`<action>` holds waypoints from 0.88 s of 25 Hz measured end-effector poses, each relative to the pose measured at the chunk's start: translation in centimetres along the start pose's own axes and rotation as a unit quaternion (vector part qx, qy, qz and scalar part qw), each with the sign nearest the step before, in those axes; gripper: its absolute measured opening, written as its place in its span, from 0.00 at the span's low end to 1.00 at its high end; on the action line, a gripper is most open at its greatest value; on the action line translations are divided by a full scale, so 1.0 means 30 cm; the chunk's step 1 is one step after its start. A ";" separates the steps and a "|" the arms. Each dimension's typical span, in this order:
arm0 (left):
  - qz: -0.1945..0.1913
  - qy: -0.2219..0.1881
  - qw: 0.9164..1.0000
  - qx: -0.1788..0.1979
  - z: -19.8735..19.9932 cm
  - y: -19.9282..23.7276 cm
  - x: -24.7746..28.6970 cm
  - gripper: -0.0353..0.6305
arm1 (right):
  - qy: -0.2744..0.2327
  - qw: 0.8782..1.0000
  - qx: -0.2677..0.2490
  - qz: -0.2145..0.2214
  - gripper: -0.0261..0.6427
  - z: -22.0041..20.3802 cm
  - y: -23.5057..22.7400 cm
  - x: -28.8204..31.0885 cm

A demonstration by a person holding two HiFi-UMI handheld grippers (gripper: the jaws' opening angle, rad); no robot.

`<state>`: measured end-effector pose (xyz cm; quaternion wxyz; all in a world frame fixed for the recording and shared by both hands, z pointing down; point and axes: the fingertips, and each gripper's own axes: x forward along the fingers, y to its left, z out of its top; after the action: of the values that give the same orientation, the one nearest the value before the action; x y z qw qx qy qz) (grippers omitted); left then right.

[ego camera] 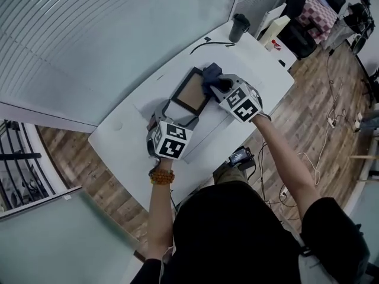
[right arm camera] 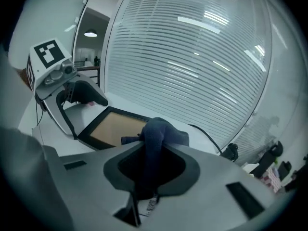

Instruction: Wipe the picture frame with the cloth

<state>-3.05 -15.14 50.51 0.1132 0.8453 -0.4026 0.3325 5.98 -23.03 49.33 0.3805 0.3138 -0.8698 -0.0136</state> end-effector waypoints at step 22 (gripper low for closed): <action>-0.004 -0.001 1.000 0.003 -0.005 -0.021 0.000 0.72 | -0.049 0.934 0.197 0.294 0.11 0.137 0.328 -0.132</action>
<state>-2.65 -14.65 50.68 0.1117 0.8474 -0.3985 0.3325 0.01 -13.81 46.40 0.2544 0.1114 -0.9261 0.2552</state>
